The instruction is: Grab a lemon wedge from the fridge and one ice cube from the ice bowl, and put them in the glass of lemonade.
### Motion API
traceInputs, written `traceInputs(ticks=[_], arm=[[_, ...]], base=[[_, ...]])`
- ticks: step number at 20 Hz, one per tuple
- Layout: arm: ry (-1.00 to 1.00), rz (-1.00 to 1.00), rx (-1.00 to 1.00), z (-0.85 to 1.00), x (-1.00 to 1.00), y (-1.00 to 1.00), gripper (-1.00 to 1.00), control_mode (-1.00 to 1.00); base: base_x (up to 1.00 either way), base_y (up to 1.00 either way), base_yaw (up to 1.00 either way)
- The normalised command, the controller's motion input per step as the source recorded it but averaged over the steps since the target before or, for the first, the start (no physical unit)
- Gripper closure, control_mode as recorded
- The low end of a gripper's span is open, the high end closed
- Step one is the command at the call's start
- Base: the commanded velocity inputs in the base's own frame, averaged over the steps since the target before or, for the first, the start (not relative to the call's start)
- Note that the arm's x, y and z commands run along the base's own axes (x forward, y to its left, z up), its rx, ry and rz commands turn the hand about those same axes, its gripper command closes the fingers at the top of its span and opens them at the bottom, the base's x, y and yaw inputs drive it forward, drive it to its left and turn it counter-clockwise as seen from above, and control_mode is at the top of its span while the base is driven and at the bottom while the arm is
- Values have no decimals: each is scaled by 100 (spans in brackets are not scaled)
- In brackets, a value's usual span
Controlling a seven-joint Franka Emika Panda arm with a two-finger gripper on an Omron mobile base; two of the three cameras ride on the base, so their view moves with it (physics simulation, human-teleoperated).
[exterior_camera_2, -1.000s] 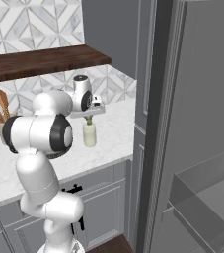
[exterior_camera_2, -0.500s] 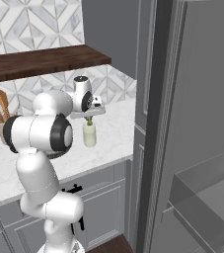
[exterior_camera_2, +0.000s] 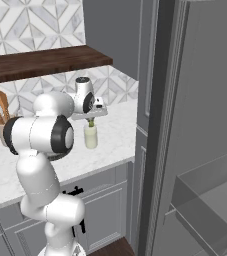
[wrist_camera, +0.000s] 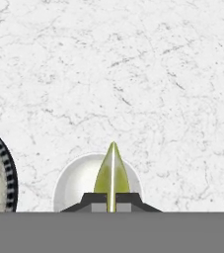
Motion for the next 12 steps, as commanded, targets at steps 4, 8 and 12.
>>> traceInputs(ticks=[4, 8, 12], arm=[[0, 0, 0, 0, 0, 0, -100, -100], [0, 0, 0, 0, 0, 0, -100, -100], [0, 0, 0, 0, 0, 0, -100, -100]], base=[[0, 0, 0], [0, 0, 0], [0, 0, 0]])
